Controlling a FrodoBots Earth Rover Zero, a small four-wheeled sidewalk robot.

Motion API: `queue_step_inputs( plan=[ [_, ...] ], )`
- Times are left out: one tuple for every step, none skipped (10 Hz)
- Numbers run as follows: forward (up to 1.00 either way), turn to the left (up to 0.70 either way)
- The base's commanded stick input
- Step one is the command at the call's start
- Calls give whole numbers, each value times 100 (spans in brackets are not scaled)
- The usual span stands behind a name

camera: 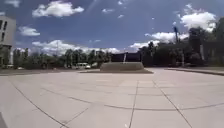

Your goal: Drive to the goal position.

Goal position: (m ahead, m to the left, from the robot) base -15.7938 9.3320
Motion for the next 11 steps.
queue_step_inputs(
  plan=[
    [0,70],
    [0,70],
    [0,70],
    [0,70],
    [0,70],
    [0,70],
    [0,70],
    [0,70],
    [0,70],
    [0,70],
    [0,70]
  ],
)
